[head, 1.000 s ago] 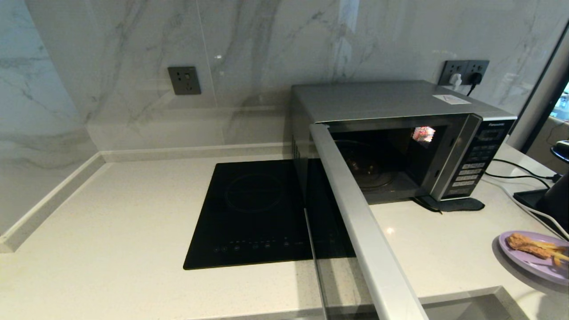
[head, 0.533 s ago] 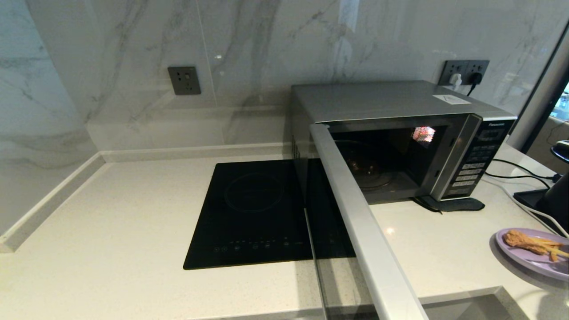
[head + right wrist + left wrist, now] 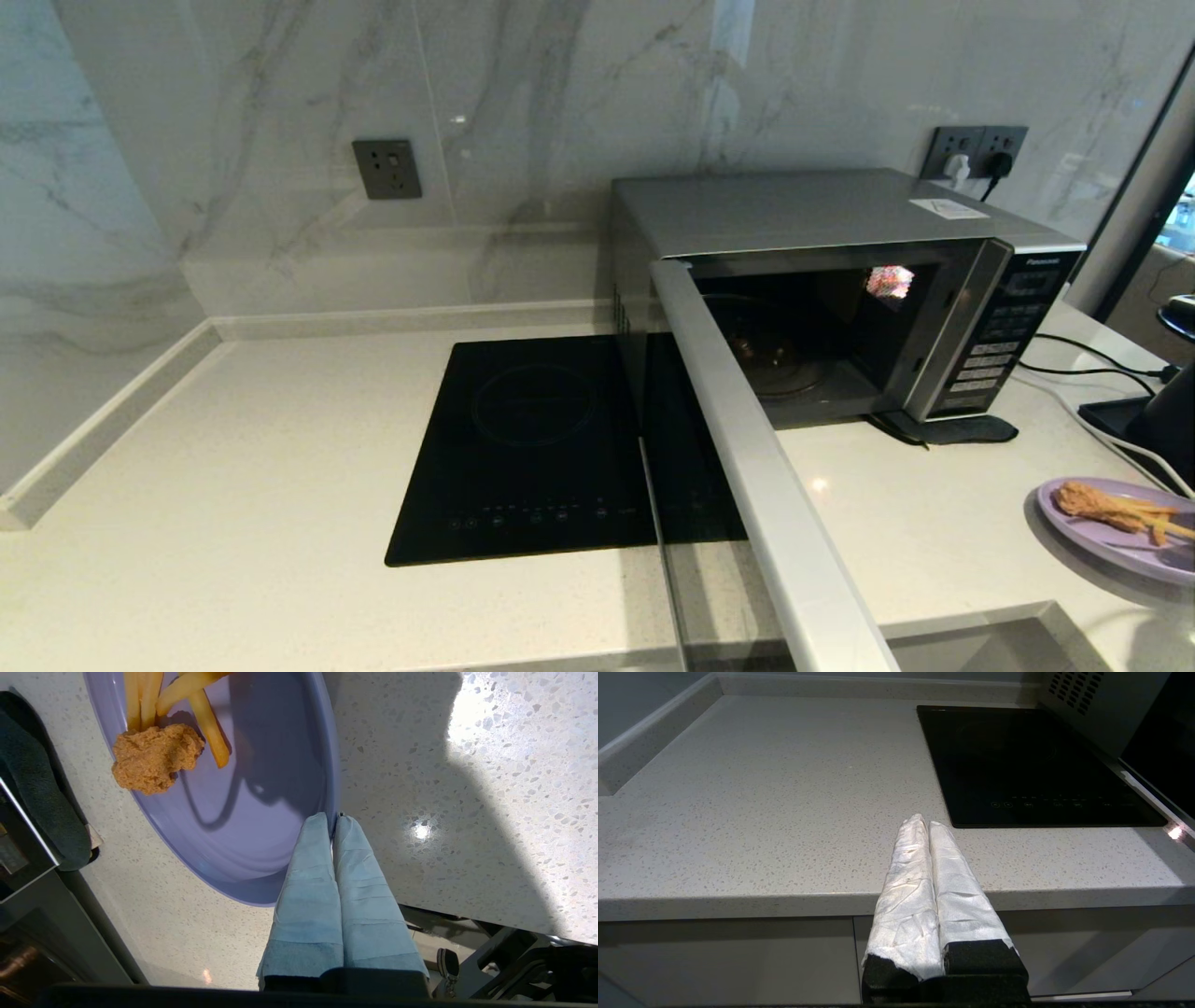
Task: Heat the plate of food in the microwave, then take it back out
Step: Put the plate in the microwave oven
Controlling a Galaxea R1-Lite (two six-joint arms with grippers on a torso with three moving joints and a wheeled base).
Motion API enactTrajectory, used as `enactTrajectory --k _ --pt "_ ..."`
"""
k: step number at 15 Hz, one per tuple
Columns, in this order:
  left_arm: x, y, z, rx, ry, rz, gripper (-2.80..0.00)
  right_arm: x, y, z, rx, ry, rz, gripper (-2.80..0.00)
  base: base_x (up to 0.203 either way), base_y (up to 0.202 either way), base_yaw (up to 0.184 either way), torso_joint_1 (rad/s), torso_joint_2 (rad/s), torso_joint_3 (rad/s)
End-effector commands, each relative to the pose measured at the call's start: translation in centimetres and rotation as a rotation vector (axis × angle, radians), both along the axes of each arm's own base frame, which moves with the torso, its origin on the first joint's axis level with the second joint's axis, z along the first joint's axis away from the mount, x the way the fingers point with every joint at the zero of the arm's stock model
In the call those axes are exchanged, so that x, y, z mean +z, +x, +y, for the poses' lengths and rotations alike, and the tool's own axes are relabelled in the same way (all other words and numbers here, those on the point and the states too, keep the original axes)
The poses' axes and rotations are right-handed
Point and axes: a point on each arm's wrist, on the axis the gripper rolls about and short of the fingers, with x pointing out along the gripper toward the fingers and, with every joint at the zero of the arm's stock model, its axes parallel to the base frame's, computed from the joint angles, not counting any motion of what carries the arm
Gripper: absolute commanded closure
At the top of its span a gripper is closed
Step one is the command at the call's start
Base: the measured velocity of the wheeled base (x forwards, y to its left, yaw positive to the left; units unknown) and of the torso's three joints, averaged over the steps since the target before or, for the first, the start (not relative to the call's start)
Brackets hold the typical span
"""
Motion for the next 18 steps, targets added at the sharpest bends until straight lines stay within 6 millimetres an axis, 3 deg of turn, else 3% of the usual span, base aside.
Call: enactTrajectory --k 1,18 --pt "0.01 0.01 0.0 0.001 -0.001 0.001 0.0 0.42 -0.17 0.14 -0.005 -0.006 -0.009 0.0 0.0 0.0 0.0 0.0 0.0 0.0" --pt "0.01 0.01 0.0 0.001 -0.002 0.001 0.0 1.18 -0.93 -0.47 -0.021 -0.053 -0.044 0.0 0.0 0.0 0.0 0.0 0.0 0.0"
